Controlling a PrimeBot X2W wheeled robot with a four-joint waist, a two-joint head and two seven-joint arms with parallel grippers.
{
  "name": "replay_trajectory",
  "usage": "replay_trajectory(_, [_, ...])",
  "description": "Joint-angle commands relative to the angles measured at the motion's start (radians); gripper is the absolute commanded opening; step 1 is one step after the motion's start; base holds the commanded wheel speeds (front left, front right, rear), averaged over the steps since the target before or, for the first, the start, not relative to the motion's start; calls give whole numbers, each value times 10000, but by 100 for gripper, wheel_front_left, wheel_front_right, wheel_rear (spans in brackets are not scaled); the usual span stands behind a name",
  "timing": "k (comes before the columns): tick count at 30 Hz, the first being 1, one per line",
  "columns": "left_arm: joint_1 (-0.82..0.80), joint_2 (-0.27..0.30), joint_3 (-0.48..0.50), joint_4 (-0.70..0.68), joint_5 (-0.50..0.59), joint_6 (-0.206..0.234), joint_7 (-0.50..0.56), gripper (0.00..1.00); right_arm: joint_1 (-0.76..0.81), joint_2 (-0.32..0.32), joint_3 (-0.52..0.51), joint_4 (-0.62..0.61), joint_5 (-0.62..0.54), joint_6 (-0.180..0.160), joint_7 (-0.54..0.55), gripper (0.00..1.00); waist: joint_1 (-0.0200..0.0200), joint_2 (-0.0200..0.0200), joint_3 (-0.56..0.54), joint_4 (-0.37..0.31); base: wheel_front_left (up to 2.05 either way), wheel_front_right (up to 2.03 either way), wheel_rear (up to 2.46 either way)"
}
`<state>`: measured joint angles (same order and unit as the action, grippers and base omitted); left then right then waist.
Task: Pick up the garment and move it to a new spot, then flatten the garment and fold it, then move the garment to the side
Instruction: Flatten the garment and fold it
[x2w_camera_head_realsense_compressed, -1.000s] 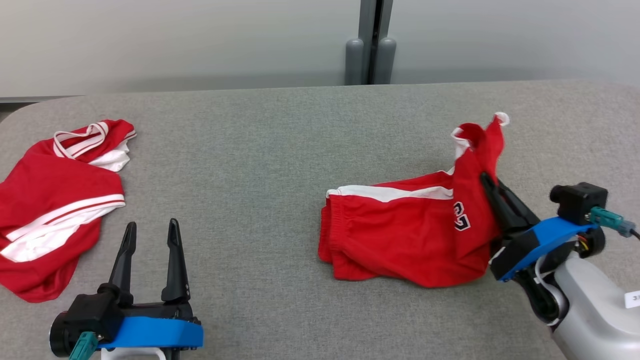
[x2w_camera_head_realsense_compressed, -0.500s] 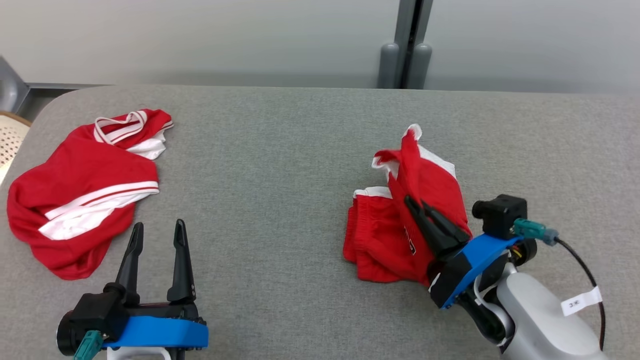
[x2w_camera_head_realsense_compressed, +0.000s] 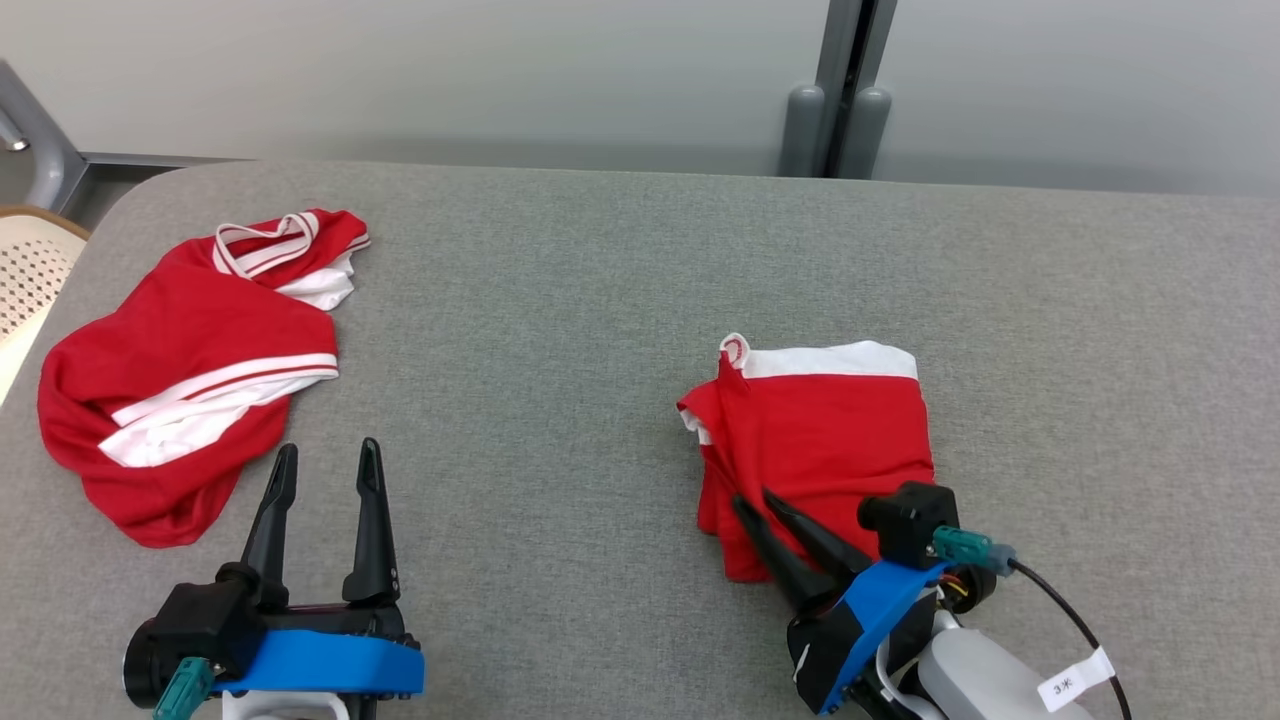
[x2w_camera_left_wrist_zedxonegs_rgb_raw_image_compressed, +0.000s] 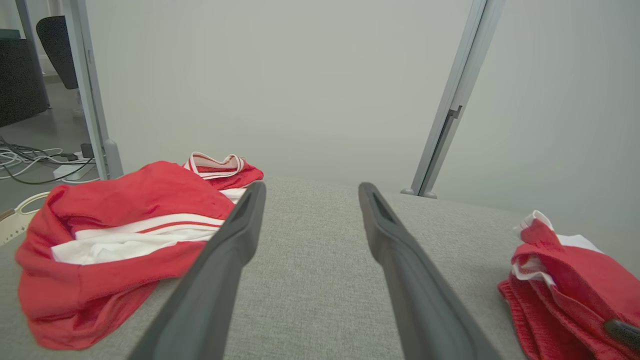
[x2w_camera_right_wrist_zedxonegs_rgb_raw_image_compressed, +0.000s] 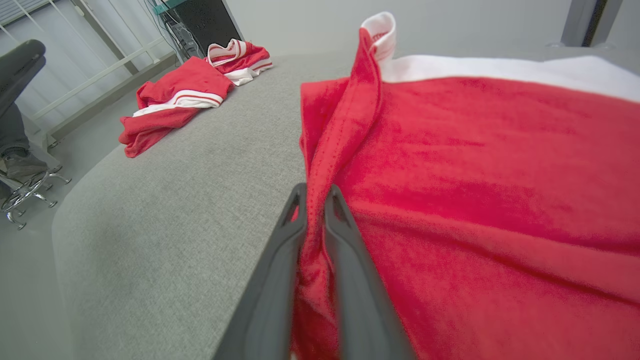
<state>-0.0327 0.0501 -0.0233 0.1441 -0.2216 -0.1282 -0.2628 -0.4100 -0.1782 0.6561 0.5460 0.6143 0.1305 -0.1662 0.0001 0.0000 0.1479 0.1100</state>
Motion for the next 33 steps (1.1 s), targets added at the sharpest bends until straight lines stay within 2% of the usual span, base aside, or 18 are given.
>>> replay_trajectory(1, [-97, 7, 4, -8, 13, 51, -30, 100, 140, 11, 97, 34, -186, 5, -261, 100, -1, 0, -7, -85, 0, 0, 0])
replay_trajectory(8, [-147, 8, 168, 15, 127, 41, -30, 100, 370, -151, -393, -456, -673, 5, -943, 100, -1, 0, -55, -567, 0, 0, 0])
replay_trajectory(14, [-104, 7, 268, 8, 224, 20, -29, 100, 1059, -324, -2020, -1960, -1465, 5, -998, 100, -1, 0, -203, -1055, 0, 0, 0])
replay_trajectory(20, [3, 8, 424, 36, 406, 22, -30, 100, 2062, -88, -3806, -3191, -2394, 5, -995, 100, -1, 0, -421, -1500, 0, 0, 0])
replay_trajectory(24, [80, 7, 535, 49, 648, 209, -30, 100, 2597, 66, -4684, -3593, -2706, 5, -995, 100, -1, 0, -580, -1715, 0, 0, 0])
replay_trajectory(33, [470, 8, 706, 81, 1206, 505, -30, 100, 3778, 513, -5623, -4117, -3509, 5, -995, 100, -1, 0, -1069, -1824, 0, 0, 0])
